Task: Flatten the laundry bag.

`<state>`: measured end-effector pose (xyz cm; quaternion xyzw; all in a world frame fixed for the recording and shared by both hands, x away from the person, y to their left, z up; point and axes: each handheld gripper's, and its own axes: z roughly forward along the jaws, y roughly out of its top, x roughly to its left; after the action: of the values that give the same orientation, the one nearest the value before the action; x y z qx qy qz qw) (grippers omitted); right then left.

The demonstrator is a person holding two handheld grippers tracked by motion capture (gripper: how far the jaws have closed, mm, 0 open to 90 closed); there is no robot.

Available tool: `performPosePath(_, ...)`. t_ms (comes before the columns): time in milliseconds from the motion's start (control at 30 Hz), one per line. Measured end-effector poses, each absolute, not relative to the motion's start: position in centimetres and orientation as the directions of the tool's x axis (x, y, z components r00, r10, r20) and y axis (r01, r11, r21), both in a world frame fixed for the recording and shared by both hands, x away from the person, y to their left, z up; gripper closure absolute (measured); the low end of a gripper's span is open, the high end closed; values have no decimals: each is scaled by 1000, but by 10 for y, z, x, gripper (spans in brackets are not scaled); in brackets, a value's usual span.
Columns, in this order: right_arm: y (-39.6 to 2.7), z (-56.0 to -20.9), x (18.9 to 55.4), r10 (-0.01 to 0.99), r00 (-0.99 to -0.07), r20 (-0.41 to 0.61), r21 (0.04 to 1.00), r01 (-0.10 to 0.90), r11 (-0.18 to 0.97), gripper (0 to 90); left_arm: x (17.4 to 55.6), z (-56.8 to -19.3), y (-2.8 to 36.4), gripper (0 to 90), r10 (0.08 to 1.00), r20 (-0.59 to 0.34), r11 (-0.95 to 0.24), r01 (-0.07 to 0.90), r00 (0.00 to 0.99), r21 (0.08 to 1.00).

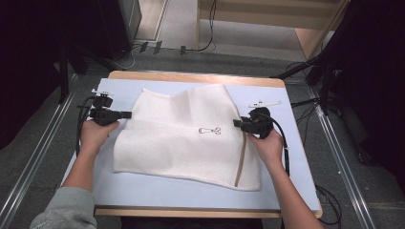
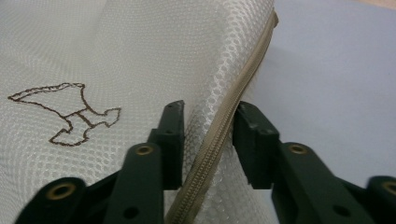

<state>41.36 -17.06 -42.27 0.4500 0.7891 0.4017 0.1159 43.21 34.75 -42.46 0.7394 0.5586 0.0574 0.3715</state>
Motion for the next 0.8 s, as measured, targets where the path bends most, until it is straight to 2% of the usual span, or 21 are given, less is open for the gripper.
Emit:
performPosePath(100, -170, -419, 414, 797, -576, 180, 755, 601, 263, 575, 428, -424, 355, 900, 878, -319, -96, 786, 356, 611)
performPosePath(167, -171, -418, 414, 792, -581, 186, 759, 597, 259, 567, 425, -424, 363, 900, 879, -329, -79, 787, 344, 612)
performPosePath(367, -177, -410, 412, 797, -577, 175, 773, 582, 252, 599, 417, -425, 379, 894, 899, -313, -60, 794, 307, 605)
performPosePath(600, -179, -425, 424, 817, -545, 186, 742, 623, 246, 605, 412, -428, 391, 893, 906, -327, -17, 797, 268, 604)
performPosePath(800, -176, -442, 438, 835, -519, 184, 721, 649, 245, 505, 407, -429, 394, 891, 908, -325, -19, 799, 265, 600)
